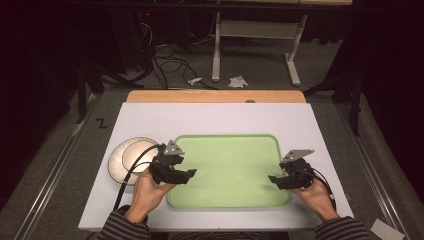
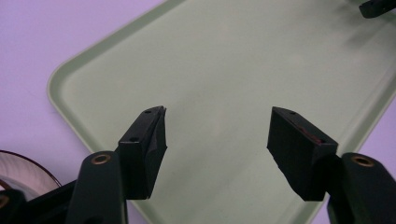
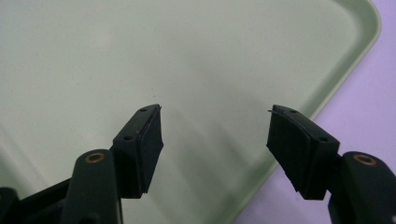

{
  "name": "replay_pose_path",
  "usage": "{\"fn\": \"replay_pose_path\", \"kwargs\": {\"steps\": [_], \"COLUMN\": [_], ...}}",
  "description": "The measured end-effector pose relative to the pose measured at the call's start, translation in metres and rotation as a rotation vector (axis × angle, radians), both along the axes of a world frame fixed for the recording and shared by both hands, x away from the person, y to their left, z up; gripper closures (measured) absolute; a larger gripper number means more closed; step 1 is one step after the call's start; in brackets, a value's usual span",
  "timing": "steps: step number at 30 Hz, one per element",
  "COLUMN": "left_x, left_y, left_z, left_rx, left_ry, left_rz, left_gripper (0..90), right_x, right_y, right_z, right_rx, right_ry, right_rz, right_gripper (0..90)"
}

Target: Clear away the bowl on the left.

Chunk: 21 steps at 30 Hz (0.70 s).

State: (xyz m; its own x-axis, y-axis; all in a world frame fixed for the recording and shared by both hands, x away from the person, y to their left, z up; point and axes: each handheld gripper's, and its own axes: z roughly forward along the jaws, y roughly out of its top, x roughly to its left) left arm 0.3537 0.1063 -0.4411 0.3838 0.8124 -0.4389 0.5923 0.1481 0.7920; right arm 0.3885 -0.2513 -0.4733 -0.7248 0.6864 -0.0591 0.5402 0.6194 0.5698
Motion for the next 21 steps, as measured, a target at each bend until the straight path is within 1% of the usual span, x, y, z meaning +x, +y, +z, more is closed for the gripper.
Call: {"fn": "replay_pose_path", "kwargs": {"steps": [3,8,10,12,15,20,21], "left_x": [0.001,0.001,0.002,0.002,0.002,0.003,0.004], "left_y": [0.002,0.006,0.008,0.011,0.014,0.018,0.019], "left_z": [0.003,0.006,0.008,0.01,0.011,0.015,0.015], "left_rx": [-0.018,-0.032,-0.035,-0.039,-0.037,-0.054,-0.05], "left_ry": [0.001,-0.008,-0.012,-0.019,-0.021,-0.013,-0.012], "left_rz": [0.014,0.039,0.047,0.056,0.066,0.082,0.08], "left_gripper": [36.1,35.8,35.8,35.8,36.1,38.8,38.8], "right_x": [0.0,0.0,0.0,0.0,0.0,0.0,0.0], "right_y": [0.0,0.0,-0.001,-0.001,0.0,0.0,0.0], "right_z": [0.0,0.0,0.0,0.001,0.001,0.001,0.0], "right_rx": [0.0,0.004,0.006,0.008,0.008,0.008,0.007], "right_ry": [0.0,0.001,-0.012,-0.013,-0.014,-0.012,-0.013], "right_rz": [0.001,0.002,0.004,0.003,0.005,0.005,0.003], "right_gripper": [36.9,37.0,37.0,37.1,37.2,37.2,37.2]}}
